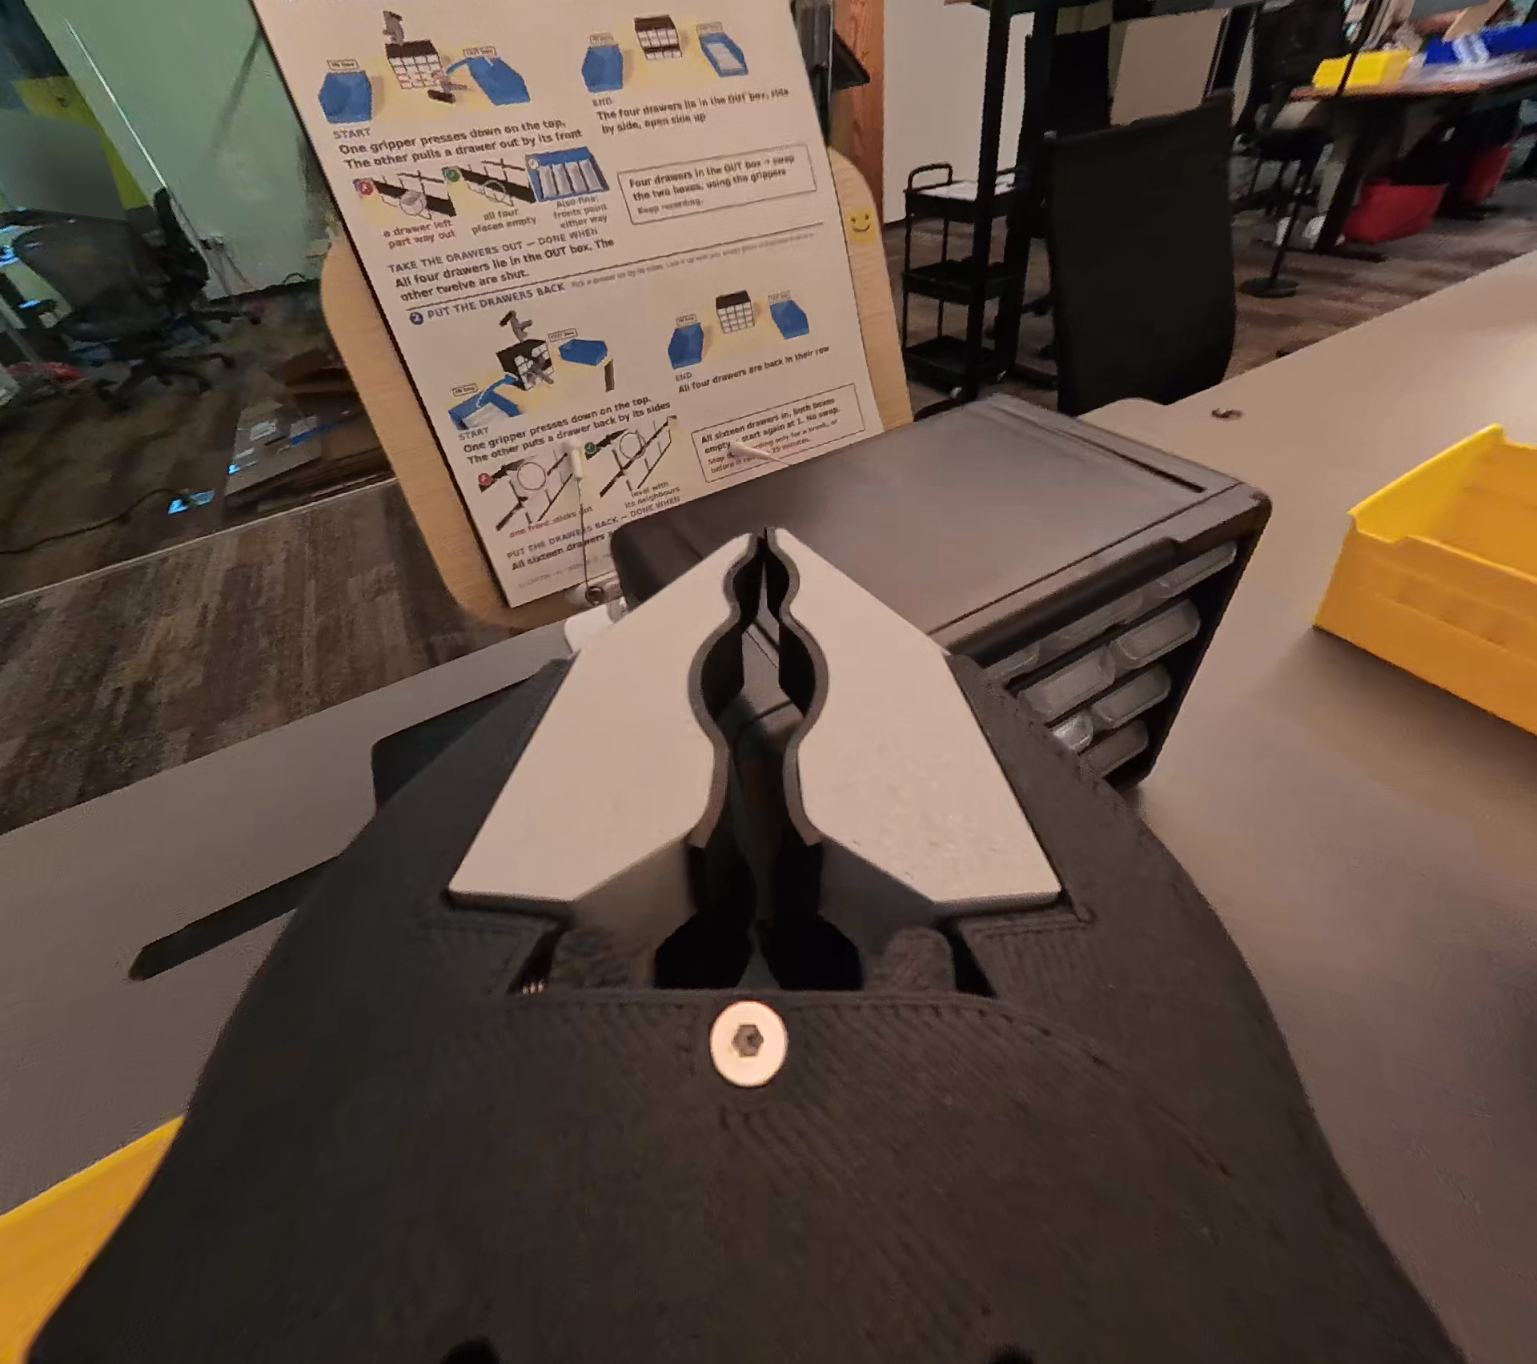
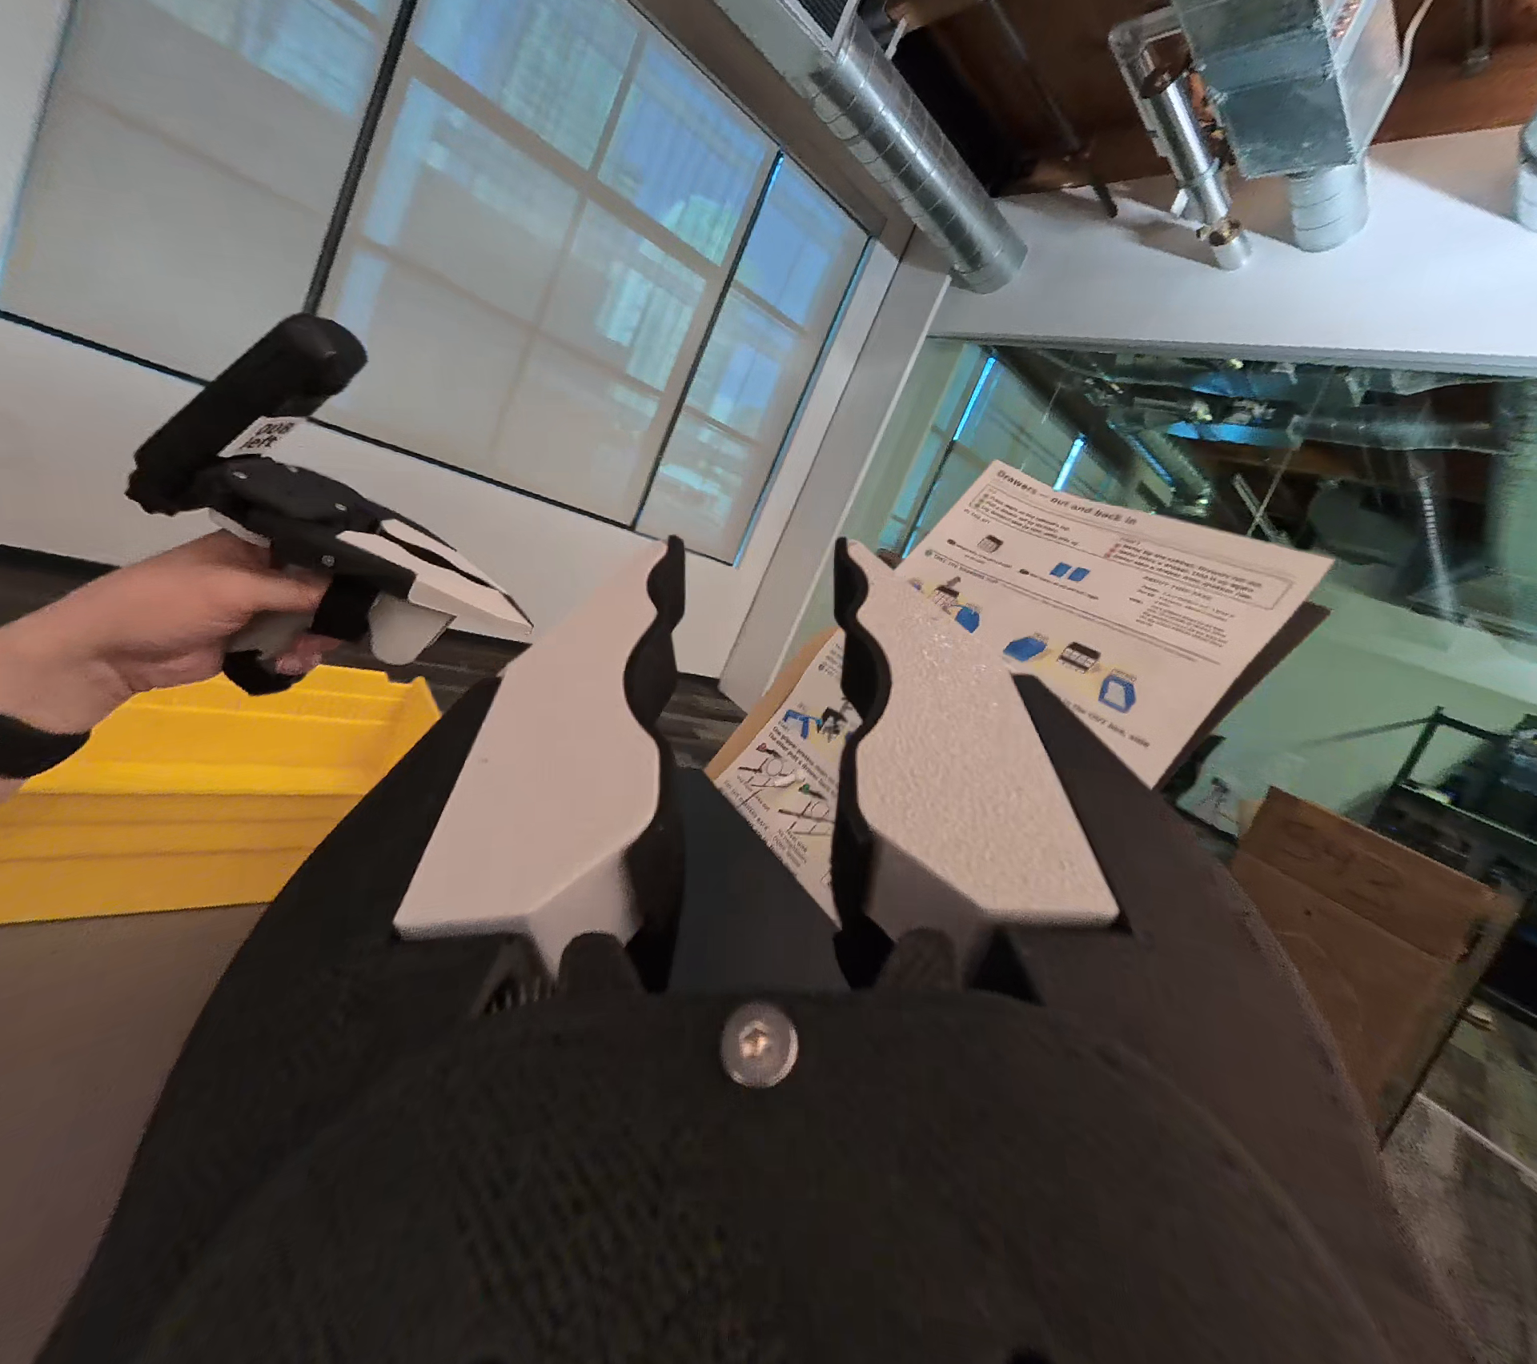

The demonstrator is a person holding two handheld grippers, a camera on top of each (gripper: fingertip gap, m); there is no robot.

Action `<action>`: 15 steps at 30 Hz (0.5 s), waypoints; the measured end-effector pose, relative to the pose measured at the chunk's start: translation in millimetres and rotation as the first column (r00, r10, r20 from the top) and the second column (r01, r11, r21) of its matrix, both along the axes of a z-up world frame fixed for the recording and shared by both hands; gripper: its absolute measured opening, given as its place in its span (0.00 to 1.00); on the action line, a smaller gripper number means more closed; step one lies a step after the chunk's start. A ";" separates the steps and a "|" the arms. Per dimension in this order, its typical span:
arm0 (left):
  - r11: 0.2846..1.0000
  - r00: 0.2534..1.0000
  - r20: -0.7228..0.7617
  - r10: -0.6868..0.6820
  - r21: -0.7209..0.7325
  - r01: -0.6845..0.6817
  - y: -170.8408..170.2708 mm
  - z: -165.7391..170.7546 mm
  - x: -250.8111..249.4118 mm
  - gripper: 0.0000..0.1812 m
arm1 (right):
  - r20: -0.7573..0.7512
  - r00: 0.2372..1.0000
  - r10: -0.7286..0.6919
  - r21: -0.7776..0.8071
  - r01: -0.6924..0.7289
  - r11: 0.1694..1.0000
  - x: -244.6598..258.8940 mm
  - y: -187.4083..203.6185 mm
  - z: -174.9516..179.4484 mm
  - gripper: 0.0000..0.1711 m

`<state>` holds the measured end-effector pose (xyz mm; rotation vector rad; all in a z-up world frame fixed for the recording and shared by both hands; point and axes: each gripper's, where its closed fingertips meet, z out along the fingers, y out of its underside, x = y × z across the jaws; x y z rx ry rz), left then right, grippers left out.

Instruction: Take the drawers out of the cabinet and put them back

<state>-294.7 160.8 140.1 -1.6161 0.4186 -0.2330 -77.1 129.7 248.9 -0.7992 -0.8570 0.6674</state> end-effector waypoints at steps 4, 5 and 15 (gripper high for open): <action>0.998 0.996 0.068 -0.063 -0.006 0.063 6.2 5.8 0.6 0.00 | 0.003 0.997 -0.077 0.022 0.077 0.997 -17.9 -9.9 3.5 0.20; 0.997 0.994 0.077 -0.076 0.001 0.076 6.4 8.1 0.0 0.00 | 0.015 0.993 -0.117 0.023 0.116 0.993 -21.7 -10.6 2.2 0.20; 0.949 0.945 0.169 -0.281 -0.097 0.299 7.4 -9.8 23.9 0.10 | 0.249 0.923 -0.293 -0.076 0.320 0.944 -50.4 -28.1 -32.6 0.11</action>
